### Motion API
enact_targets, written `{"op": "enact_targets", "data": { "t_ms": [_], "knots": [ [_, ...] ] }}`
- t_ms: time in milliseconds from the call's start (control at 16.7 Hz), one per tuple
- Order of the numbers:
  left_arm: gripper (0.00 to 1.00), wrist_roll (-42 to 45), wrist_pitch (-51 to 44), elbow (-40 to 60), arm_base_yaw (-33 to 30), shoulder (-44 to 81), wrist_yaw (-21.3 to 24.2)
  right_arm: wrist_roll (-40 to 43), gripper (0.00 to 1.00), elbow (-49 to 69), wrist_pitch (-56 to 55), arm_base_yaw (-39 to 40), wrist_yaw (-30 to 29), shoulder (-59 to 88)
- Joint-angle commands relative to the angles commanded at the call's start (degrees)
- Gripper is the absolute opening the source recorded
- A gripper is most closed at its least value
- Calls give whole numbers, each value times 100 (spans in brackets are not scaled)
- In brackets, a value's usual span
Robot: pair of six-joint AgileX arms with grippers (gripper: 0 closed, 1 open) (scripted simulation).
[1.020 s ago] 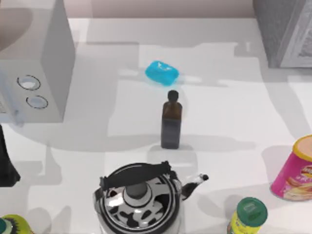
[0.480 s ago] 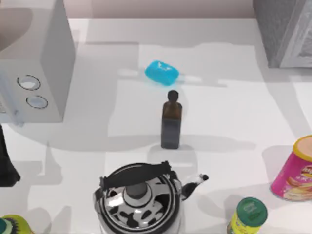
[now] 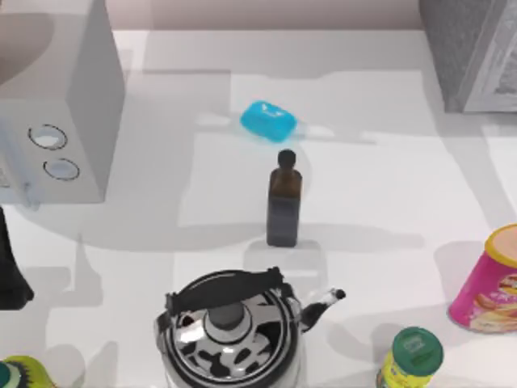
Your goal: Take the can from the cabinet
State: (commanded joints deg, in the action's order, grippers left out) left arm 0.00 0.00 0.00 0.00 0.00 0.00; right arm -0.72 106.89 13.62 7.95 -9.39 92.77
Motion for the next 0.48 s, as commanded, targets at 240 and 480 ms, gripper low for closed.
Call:
{"op": "enact_targets", "data": {
  "t_ms": [240,480],
  "knots": [
    [100,0,0,0,0,0,0,0,62,0,0,0,0,0],
    [100,0,0,0,0,0,0,0,32,0,0,0,0,0]
  ]
}}
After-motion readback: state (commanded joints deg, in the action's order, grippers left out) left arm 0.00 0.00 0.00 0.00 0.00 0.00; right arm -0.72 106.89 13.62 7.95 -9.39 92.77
